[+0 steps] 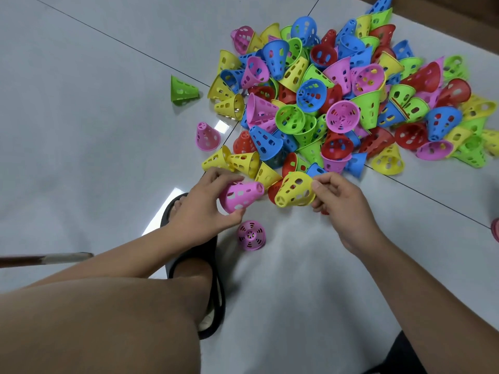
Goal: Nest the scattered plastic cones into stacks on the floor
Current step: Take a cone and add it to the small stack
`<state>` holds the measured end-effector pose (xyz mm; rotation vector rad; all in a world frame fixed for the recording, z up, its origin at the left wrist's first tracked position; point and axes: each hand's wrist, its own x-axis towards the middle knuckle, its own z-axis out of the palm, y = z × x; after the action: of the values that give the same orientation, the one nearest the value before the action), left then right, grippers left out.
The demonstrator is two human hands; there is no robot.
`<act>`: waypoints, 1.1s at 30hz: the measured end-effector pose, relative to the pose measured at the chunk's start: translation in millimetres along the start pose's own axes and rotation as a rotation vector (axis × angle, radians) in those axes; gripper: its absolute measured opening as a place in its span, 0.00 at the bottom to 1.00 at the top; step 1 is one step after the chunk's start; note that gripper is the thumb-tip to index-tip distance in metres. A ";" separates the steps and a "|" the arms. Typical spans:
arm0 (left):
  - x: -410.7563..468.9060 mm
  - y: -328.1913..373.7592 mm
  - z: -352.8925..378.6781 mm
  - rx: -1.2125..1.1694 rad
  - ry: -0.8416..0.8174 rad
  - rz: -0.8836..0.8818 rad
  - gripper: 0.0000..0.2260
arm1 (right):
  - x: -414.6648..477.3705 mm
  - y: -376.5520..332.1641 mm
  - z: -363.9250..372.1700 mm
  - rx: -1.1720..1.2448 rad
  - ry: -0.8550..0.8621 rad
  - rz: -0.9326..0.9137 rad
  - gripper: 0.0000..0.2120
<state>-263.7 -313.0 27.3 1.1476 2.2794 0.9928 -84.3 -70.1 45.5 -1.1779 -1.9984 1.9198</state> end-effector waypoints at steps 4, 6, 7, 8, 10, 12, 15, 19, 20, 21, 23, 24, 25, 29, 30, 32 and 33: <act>-6.7 10.0 5.4 -0.095 -0.101 0.029 0.24 | -0.4 -1.9 2.0 0.220 -0.073 0.088 0.05; -9.9 9.2 10.5 -0.139 -0.156 0.041 0.23 | -3.2 -2.3 5.9 0.290 -0.111 0.120 0.06; -11.4 7.0 13.2 -0.147 -0.181 0.036 0.23 | -5.0 -2.5 9.3 0.321 -0.128 0.131 0.06; -12.8 4.0 15.8 -0.142 -0.205 0.029 0.23 | -7.6 -3.1 13.6 0.349 -0.146 0.142 0.06; -14.7 -2.1 20.2 -0.108 -0.252 0.027 0.25 | -12.9 -1.0 24.4 0.369 -0.186 0.157 0.06; -15.5 -7.6 24.6 -0.074 -0.300 0.039 0.26 | -19.0 5.0 35.6 0.341 -0.231 0.163 0.07; -16.4 -15.8 31.2 -0.017 -0.349 0.065 0.26 | -25.9 17.9 49.3 0.262 -0.271 0.175 0.08; -21.4 -26.4 39.0 0.104 -0.349 0.133 0.25 | -30.6 37.0 60.5 0.203 -0.244 0.235 0.07; -21.8 -29.1 41.6 0.136 -0.345 0.156 0.25 | -31.5 40.9 62.3 0.193 -0.240 0.252 0.08; -22.0 -31.4 43.9 0.162 -0.341 0.174 0.25 | -32.0 44.8 63.8 0.180 -0.240 0.267 0.08; -20.4 -35.6 46.9 0.217 -0.343 0.183 0.26 | -32.4 51.1 64.8 0.133 -0.247 0.293 0.08; -19.4 -37.0 47.6 0.245 -0.343 0.178 0.27 | -32.5 53.9 65.0 0.106 -0.250 0.306 0.08; -18.5 -38.0 47.7 0.266 -0.339 0.168 0.28 | -32.5 57.1 65.7 0.080 -0.250 0.317 0.07; -16.1 -38.5 45.1 0.309 -0.416 0.093 0.38 | -32.4 67.4 67.3 0.018 -0.179 0.333 0.07; -15.7 -39.2 44.9 0.316 -0.448 0.069 0.40 | -32.7 69.1 67.1 0.034 -0.153 0.340 0.06; -15.7 -41.1 45.6 0.312 -0.477 0.036 0.41 | -32.8 71.4 65.4 0.055 -0.121 0.360 0.04; -15.6 -41.9 46.2 0.301 -0.480 0.030 0.41 | -32.0 73.2 63.5 0.040 -0.115 0.367 0.04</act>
<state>-248.2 -323.7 -34.2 1.3677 2.0571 0.3307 -67.6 -147.9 -18.4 -1.5458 -1.8898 2.2284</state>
